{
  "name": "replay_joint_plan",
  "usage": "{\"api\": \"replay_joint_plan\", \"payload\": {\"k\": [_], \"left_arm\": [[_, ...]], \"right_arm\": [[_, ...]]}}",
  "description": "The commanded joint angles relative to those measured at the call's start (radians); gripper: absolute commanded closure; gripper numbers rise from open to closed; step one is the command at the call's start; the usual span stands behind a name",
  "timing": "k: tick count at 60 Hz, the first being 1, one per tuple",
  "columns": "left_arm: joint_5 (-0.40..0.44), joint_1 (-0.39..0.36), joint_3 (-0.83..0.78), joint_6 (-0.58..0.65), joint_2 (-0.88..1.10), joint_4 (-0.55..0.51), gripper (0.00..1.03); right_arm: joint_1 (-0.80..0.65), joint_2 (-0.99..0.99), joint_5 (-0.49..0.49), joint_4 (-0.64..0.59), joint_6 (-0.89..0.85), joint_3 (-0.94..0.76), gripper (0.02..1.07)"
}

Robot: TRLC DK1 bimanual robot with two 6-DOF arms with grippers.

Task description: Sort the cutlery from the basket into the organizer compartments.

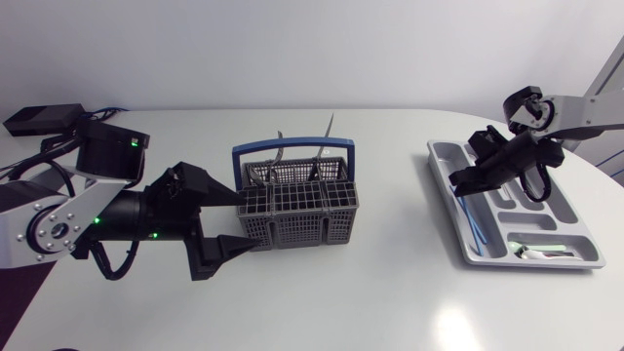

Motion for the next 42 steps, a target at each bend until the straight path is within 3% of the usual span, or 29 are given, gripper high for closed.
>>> {"api": "replay_joint_plan", "payload": {"k": [1, 14, 23, 33, 42], "left_arm": [[0.001, 0.007, 0.004, -0.003, -0.015, -0.009, 0.06], [-0.008, 0.030, 0.001, 0.012, -0.023, -0.004, 0.06], [-0.008, 0.055, -0.001, 0.017, -0.026, 0.001, 0.06], [-0.008, 0.061, -0.010, 0.019, -0.039, 0.007, 0.06], [-0.008, 0.064, -0.018, 0.019, -0.039, 0.018, 0.06]], "right_arm": [[0.005, 0.047, 0.004, 0.015, 0.028, 0.029, 0.92], [-0.001, 0.053, 0.015, 0.046, 0.028, 0.029, 0.91], [-0.004, 0.012, 0.027, 0.077, 0.022, -0.001, 0.51], [0.030, -0.128, 0.040, 0.143, 0.011, -0.089, 0.48], [0.159, -0.347, 0.070, 0.202, 0.016, -0.208, 0.48]]}}
